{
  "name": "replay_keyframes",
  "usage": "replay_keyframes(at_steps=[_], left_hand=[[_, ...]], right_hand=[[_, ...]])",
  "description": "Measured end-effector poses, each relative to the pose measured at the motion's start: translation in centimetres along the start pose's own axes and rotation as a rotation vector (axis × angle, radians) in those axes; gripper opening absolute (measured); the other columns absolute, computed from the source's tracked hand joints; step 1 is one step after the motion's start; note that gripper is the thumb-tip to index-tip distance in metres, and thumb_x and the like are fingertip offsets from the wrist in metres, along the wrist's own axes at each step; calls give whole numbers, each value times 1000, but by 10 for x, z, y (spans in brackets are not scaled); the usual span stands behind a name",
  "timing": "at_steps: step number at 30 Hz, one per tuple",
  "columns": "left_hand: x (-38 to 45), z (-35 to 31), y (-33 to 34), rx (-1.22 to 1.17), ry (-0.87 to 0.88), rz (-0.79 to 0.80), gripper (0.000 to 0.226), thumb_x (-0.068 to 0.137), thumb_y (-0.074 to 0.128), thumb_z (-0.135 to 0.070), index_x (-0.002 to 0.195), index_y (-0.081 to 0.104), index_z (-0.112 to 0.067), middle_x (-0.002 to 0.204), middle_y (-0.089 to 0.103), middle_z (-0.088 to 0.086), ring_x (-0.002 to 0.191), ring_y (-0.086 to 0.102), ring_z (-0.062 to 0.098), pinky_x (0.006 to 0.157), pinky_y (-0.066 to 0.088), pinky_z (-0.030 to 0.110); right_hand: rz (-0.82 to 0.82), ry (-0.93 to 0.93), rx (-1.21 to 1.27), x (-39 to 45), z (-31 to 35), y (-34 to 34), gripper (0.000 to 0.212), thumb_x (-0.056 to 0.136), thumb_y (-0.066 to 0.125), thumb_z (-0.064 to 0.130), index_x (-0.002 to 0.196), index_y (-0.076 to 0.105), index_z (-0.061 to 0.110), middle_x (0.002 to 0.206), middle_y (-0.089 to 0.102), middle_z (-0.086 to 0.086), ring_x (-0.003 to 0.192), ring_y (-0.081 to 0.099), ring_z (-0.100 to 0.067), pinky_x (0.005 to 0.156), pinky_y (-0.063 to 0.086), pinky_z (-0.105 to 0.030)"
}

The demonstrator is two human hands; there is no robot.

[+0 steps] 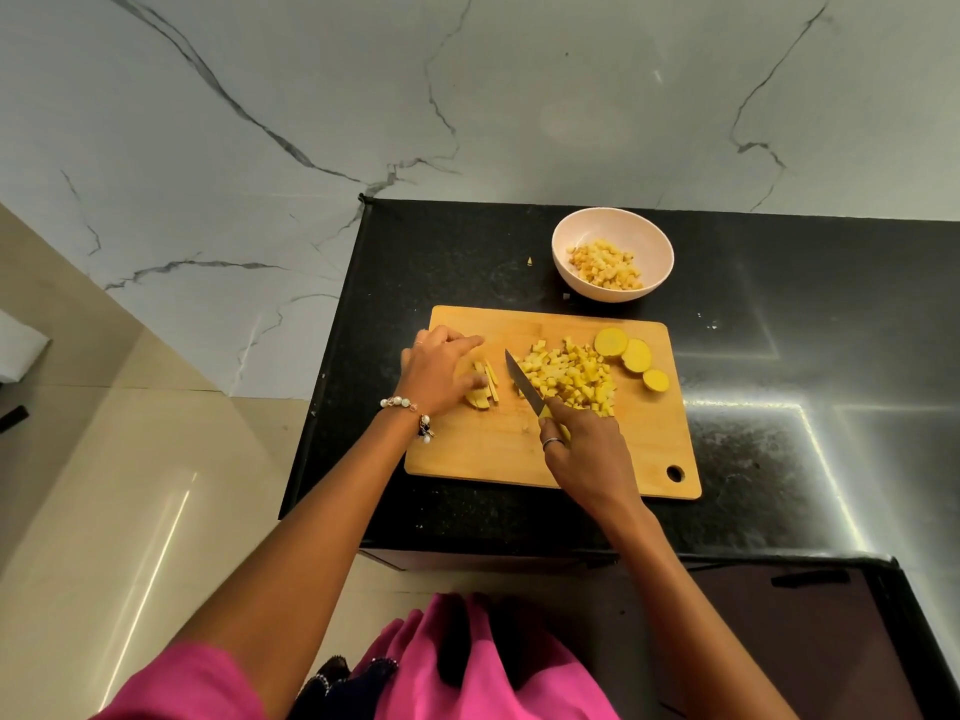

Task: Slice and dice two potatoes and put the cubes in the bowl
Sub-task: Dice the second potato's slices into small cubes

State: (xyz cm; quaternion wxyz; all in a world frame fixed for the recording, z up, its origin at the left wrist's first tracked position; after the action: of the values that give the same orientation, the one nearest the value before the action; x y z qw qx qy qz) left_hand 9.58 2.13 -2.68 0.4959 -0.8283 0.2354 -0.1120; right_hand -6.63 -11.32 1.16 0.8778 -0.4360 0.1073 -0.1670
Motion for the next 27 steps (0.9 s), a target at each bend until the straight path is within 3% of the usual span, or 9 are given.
replay_keyframes(at_steps=[3, 6, 14, 19, 25, 27], left_hand=[[-6, -4, 2, 122, -7, 121, 81, 71, 67, -61, 141, 37, -33, 134, 40, -5, 124, 31, 19, 97, 26, 37], [-11, -7, 8, 160, 39, 123, 87, 69, 67, -63, 144, 32, -33, 133, 40, -7, 125, 30, 17, 97, 23, 36], [-20, -10, 14, 28, 1, 57, 84, 71, 68, -59, 143, 36, -28, 130, 41, -4, 123, 31, 17, 100, 24, 37], [-17, -18, 15, 24, -18, 45, 71, 72, 72, -52, 133, 51, -24, 123, 42, -1, 119, 36, 18, 98, 30, 36], [-18, -15, 15, -29, 14, 29, 59, 70, 75, -48, 122, 59, -25, 120, 46, -4, 116, 39, 17, 94, 31, 33], [-20, -15, 14, -26, 31, 48, 56, 71, 75, -47, 121, 59, -27, 122, 45, -4, 117, 37, 17, 94, 29, 33]], right_hand=[[-4, -4, 5, 2, 1, 1, 40, 96, 47, 26, 134, 53, 18, 106, 70, -9, 86, 62, -26, 71, 47, -34], [4, 1, -1, 3, -1, 3, 40, 96, 47, 27, 135, 52, 20, 103, 70, -10, 78, 62, -24, 64, 43, -30], [2, 3, -7, 5, -2, 2, 40, 96, 47, 26, 135, 51, 19, 100, 71, -10, 67, 55, -19, 60, 38, -28], [9, 3, 8, 7, -1, 3, 40, 96, 47, 27, 135, 52, 20, 104, 71, -9, 75, 61, -21, 65, 44, -31], [9, 15, 15, 8, -4, 4, 40, 96, 47, 27, 135, 51, 19, 102, 71, -8, 68, 59, -17, 64, 44, -30], [5, 10, 29, 9, -4, 3, 39, 96, 48, 26, 134, 52, 18, 103, 71, -8, 76, 62, -20, 67, 46, -32]])
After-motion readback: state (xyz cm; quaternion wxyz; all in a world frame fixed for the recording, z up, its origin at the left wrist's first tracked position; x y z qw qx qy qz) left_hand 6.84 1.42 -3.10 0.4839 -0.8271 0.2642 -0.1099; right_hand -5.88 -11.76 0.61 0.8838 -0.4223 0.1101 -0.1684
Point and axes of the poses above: each hand's wrist, its own x-axis towards the middle knuckle, its own y-axis out of the palm, z = x × y, the point moved 1 cm from there along x, towards the middle knuckle
